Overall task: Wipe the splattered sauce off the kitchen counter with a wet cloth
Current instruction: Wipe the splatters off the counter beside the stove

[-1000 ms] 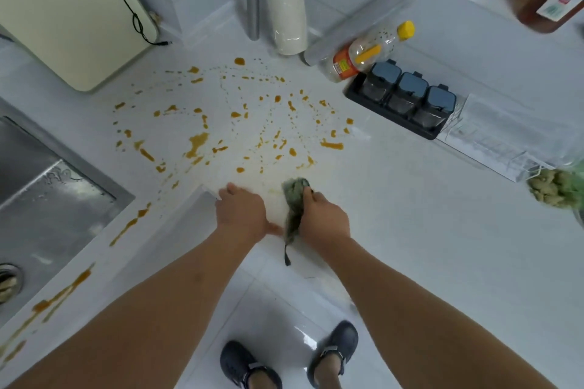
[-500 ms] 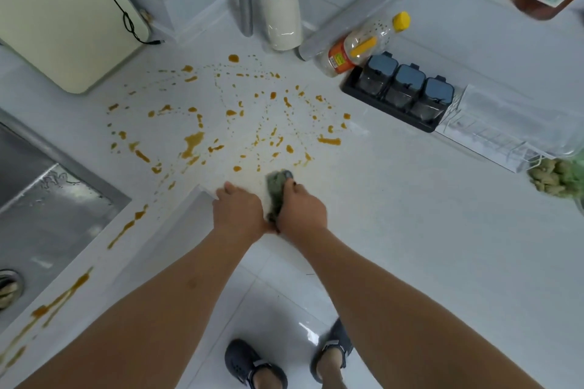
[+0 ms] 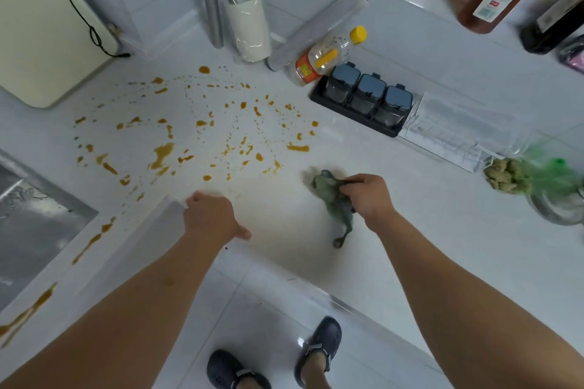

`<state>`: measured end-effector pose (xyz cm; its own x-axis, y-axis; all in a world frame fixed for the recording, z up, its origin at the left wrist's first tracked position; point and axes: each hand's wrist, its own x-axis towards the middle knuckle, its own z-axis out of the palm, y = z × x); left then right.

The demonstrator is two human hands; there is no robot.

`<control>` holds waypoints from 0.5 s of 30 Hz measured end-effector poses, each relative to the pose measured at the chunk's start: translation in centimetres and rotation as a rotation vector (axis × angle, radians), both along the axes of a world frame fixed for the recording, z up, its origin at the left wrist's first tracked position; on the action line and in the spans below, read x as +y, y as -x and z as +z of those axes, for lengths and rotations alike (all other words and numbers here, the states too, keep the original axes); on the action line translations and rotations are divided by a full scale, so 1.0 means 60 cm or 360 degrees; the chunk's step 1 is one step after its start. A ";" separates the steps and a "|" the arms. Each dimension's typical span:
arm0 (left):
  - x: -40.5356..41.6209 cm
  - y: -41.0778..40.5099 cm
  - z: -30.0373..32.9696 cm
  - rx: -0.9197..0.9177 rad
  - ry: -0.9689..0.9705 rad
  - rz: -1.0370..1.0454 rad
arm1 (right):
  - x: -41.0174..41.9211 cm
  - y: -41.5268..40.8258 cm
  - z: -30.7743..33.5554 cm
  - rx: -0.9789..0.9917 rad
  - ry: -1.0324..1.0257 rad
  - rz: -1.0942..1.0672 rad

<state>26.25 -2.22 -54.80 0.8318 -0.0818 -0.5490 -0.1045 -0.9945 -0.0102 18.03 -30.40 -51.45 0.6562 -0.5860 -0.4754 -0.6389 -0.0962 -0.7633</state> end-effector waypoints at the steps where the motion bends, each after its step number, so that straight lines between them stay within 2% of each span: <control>1: -0.001 0.001 0.001 0.0004 -0.0004 0.0013 | -0.014 0.002 0.010 -0.0046 -0.0011 -0.0064; 6: 0.001 0.001 0.000 -0.0014 0.0022 0.0065 | -0.053 0.002 0.050 -0.0291 -0.0165 -0.0043; 10: 0.003 0.002 -0.002 -0.0031 0.0041 0.0071 | -0.077 -0.005 0.072 -0.0275 -0.0174 0.0080; 13: 0.004 0.002 -0.004 -0.0037 0.0058 0.0075 | -0.086 -0.017 0.085 -0.0260 -0.0090 0.0028; 15: 0.003 0.002 -0.005 -0.0034 0.0072 0.0080 | -0.089 -0.024 0.102 -0.0242 0.0110 0.0034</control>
